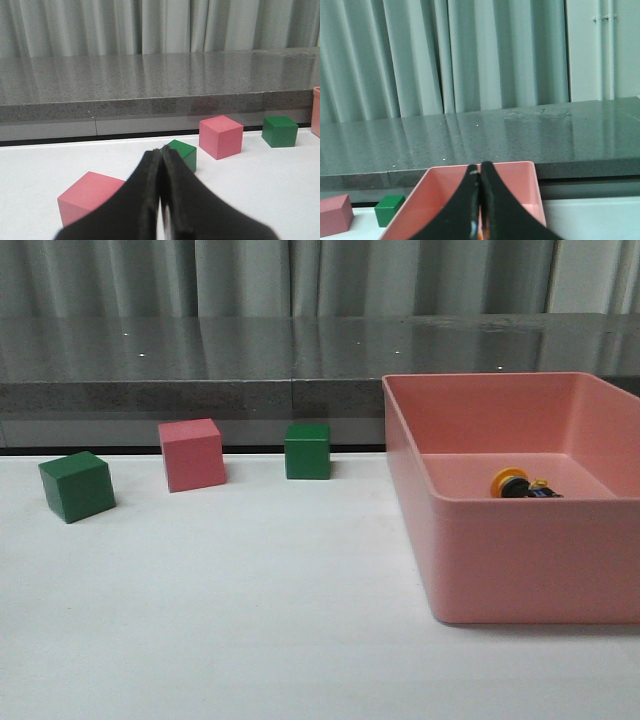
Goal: Place and stand button with both arms
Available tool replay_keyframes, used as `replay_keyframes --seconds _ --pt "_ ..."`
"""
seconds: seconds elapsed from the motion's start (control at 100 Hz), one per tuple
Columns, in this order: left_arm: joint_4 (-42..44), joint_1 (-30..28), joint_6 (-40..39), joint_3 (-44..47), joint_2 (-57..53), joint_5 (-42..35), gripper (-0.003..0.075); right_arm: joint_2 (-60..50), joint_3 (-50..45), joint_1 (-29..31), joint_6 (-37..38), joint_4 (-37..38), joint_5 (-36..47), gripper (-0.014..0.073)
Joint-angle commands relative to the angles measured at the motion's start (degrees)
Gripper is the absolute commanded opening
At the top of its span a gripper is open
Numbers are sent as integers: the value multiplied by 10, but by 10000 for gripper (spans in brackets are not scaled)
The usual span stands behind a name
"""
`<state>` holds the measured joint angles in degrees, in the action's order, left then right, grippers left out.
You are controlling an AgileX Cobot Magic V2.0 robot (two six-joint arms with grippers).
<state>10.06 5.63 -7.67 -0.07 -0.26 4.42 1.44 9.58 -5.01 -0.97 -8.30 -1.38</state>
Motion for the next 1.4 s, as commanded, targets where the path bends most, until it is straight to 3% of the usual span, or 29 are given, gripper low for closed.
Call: replay_keyframes --seconds 0.0,0.25,0.39,0.58,0.68,0.85,0.92,1.39 --pt "0 5 -3 26 -17 -51 -20 56 95 1 4 -2 -42 -62" --pt "0 5 -3 26 -17 -51 -20 335 320 1 -6 -76 -235 -62" --pt "0 5 -3 26 -17 -51 -20 500 418 -1 -75 -77 -273 -62" --pt "0 5 -3 26 -17 -51 -20 716 534 -1 -109 -82 -331 -34" --pt "0 5 -3 26 -17 -51 -20 824 607 -2 -109 -82 -391 94" --pt "0 5 -3 26 -17 -51 -20 989 723 -12 -109 -83 -498 498" --pt "0 5 -3 26 -17 -51 -20 1037 763 -16 -109 -83 -531 578" --pt "0 5 -3 26 -17 -51 -19 1084 792 -17 -104 -44 -508 534"
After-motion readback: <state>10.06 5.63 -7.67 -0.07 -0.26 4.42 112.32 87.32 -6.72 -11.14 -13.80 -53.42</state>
